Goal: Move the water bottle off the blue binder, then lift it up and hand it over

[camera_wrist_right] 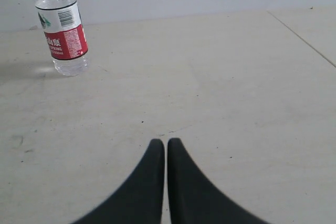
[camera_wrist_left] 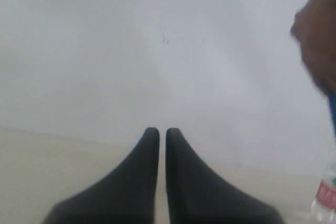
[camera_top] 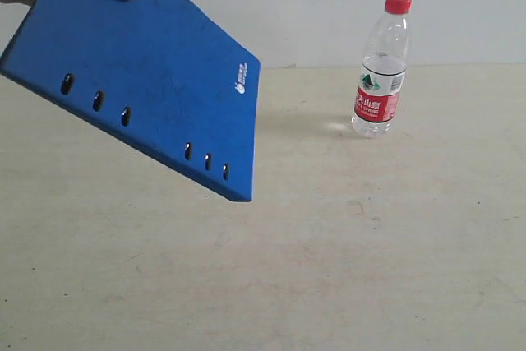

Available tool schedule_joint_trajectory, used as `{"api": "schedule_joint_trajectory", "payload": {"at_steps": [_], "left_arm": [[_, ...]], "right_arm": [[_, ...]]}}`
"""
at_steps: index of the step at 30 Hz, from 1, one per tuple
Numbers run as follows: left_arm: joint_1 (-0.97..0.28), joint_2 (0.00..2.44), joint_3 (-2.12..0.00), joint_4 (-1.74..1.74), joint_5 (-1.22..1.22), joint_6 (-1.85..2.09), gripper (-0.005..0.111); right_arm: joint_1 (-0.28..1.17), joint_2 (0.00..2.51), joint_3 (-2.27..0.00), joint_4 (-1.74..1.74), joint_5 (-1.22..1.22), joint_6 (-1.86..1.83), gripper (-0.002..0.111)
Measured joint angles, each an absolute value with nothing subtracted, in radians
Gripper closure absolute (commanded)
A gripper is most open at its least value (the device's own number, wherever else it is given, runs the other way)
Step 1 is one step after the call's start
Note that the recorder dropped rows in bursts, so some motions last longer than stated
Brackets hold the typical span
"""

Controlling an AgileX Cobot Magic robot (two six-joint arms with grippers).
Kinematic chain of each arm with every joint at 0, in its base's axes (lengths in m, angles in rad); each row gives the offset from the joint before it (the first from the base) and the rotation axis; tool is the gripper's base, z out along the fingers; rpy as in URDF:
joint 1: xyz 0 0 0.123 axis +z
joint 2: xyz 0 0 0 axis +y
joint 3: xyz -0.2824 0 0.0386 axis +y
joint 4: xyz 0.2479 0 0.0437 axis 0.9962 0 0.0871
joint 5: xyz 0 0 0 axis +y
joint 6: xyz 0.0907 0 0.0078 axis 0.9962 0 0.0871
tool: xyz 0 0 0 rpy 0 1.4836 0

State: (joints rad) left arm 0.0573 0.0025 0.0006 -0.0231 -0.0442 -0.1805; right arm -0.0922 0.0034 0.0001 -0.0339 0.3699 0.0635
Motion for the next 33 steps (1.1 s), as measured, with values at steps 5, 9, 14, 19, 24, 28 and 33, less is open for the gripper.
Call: {"api": "schedule_joint_trajectory", "payload": {"at_steps": [5,9,14,19,24,28,33], "left_arm": [[0.057,0.002,0.001,-0.028,0.128,-0.049,0.102],[0.057,0.002,0.001,-0.028,0.193,-0.011,0.102],[0.057,0.002,0.001,-0.028,0.328,0.038,0.102],[0.057,0.002,0.001,-0.069,0.356,-0.037,0.102],[0.057,0.002,0.001,-0.101,0.362,-0.147,0.102],[0.057,0.002,0.001,-0.106,0.362,-0.155,0.102],[0.057,0.002,0.001,-0.106,0.362,-0.155,0.102]], "right_arm": [[-0.092,0.003,0.000,-0.034,0.370,0.065,0.109],[-0.092,0.003,0.000,-0.034,0.370,0.066,0.109],[-0.092,0.003,0.000,-0.034,0.370,0.066,0.109],[-0.092,0.003,0.000,-0.034,0.370,0.066,0.109],[-0.092,0.003,0.000,-0.034,0.370,0.067,0.109],[-0.092,0.003,0.000,-0.034,0.370,0.070,0.109],[-0.092,0.003,0.000,-0.034,0.370,0.068,0.109]]}}
